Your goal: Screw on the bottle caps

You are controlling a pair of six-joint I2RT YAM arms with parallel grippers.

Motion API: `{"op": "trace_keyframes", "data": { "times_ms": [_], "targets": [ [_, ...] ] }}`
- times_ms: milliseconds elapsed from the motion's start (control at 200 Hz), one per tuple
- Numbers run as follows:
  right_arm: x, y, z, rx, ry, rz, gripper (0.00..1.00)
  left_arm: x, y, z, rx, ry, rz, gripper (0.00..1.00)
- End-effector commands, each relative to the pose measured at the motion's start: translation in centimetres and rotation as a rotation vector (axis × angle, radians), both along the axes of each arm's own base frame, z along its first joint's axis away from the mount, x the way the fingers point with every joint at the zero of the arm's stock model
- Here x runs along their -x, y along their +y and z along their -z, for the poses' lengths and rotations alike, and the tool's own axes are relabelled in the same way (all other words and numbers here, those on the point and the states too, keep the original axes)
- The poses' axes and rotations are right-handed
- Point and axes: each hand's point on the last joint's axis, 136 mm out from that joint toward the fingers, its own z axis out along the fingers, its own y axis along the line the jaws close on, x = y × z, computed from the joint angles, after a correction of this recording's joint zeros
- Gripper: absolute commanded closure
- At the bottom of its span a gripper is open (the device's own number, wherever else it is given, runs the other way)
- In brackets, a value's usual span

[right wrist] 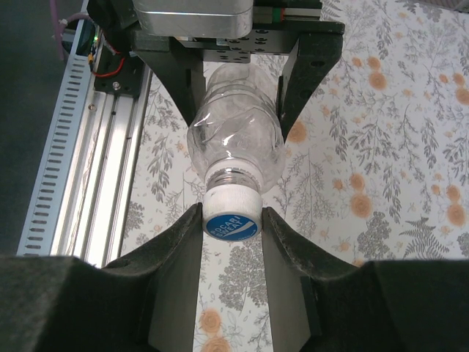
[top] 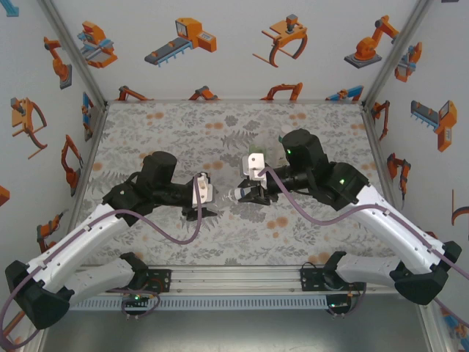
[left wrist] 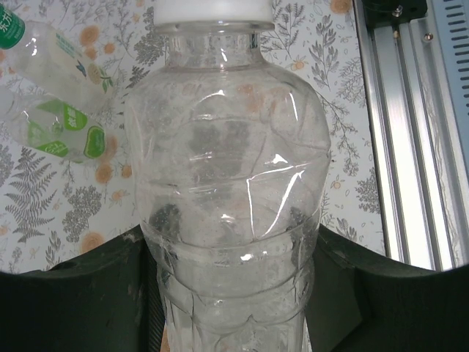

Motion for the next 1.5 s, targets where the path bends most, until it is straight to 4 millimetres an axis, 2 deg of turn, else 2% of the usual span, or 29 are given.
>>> {"op": "trace_keyframes", "data": {
  "times_ms": [0, 381, 1081, 1247, 1497],
  "targets": [
    [-0.2, 0.2, -1.5, -0.024, -0.053, -0.005, 1.0, 0.7, -0.3, -1.3, 0.039, -0.019, 0.045, 1.0],
    [0.3, 0.2, -1.5, 0.004, -0.071, -0.033, 1.0, 0.6, -0.3, -1.1, 0.03, -0.01, 0.045, 1.0],
    [0.4, 1.2, 0.6, 0.137, -0.112, -0.083, 1.0, 0.8, -0.3, -1.2, 0.029, -0.004, 0.051, 1.0],
    [-0.5, 1.6, 0.9, 0.142, -0.04, -0.004, 1.0, 0.7, -0.2, -1.2, 0.028, -0.012, 0.046, 1.0],
    [-0.5, 1.9, 0.4, 0.073, 0.155, 0.098, 1.0, 0.7, -0.2, -1.4, 0.037, -0.026, 0.043, 1.0]
  ]
}}
